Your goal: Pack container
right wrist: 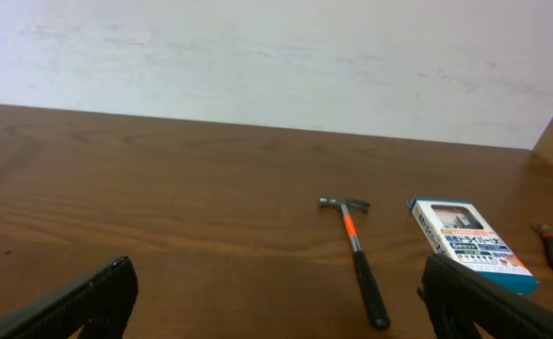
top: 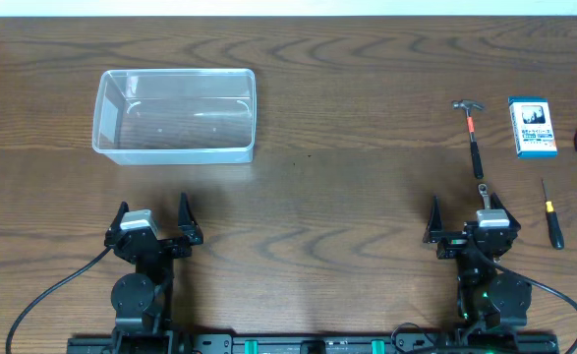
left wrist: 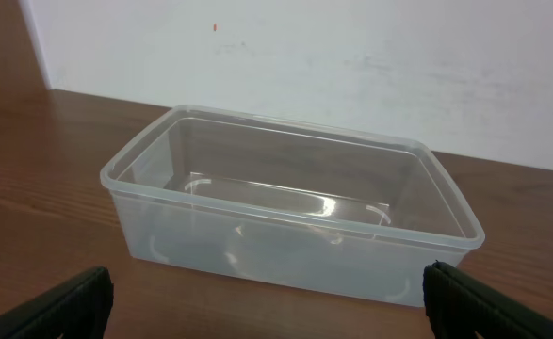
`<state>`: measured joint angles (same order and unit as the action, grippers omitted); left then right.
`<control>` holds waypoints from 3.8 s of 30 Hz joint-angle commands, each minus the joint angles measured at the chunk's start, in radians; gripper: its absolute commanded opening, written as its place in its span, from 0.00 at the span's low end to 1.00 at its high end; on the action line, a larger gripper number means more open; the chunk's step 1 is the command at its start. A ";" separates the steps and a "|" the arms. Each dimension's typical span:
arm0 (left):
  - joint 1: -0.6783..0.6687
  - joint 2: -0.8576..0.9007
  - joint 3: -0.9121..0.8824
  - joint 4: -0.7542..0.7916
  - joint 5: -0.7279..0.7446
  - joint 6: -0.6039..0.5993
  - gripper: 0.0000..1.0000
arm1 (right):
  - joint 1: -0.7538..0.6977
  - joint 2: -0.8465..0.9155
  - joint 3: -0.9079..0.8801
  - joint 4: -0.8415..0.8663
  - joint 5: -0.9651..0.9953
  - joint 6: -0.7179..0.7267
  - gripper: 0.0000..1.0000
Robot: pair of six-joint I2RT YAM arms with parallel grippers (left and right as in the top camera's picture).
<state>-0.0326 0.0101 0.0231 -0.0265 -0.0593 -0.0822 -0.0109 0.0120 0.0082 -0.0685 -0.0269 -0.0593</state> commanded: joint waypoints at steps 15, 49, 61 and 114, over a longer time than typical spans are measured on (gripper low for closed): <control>0.006 -0.006 -0.019 -0.040 0.000 -0.010 0.98 | 0.005 -0.004 -0.003 0.005 -0.119 0.062 0.99; 0.006 0.455 0.702 -0.623 0.127 0.003 0.98 | 0.006 1.023 1.223 -0.867 -0.323 0.024 0.99; 0.025 0.861 1.049 -0.768 0.071 0.041 0.98 | 0.055 1.199 1.349 -0.974 -0.296 0.146 0.99; 0.280 1.316 1.593 -1.255 -0.039 0.040 0.98 | 0.693 2.265 2.457 -1.215 -0.004 0.578 0.99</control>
<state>0.2424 1.3285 1.6009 -1.2713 -0.0860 -0.0509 0.6571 2.2353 2.4260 -1.2682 -0.0898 0.4557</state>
